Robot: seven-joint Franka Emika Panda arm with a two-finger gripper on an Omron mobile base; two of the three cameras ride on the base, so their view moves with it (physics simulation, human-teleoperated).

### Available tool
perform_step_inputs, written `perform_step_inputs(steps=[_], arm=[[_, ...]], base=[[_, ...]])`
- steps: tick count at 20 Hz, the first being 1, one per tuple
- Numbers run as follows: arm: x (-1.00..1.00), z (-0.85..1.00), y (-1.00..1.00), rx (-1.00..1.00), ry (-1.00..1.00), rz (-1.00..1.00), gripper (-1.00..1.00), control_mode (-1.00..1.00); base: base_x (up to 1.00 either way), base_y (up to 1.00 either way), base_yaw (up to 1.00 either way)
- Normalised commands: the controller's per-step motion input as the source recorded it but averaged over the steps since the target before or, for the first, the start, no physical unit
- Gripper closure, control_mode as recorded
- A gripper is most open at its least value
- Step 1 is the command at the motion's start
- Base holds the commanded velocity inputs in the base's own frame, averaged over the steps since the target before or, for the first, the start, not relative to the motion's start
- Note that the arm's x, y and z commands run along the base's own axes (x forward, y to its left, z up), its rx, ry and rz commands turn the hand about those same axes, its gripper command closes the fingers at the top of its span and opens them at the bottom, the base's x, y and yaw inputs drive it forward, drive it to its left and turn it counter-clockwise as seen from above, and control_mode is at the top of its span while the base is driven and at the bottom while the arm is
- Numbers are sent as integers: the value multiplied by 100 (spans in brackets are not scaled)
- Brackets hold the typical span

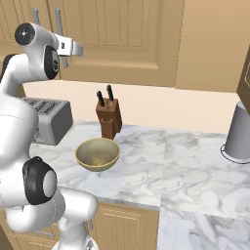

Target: Open the cabinet. Pick the orange and kiwi from the cabinet and place them into the bowl. Then close the cabinet.

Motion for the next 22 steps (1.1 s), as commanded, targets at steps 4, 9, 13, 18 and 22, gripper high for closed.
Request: perform_step_inputs(steps=[4,9,13,18,22], arm=[[23,-52,-4,1,-1,16,100,-100],[19,-51,-12,1,-4,20,100,-100],[-23,-10,-6,0,-19,8,100,-100],[-70,0,0,0,-22,1,100,-100],[-71,0,-4,0,-6,0,100,-100]], base=[[0,0,0],[0,0,0],[0,0,0],[0,0,0],[0,0,0]])
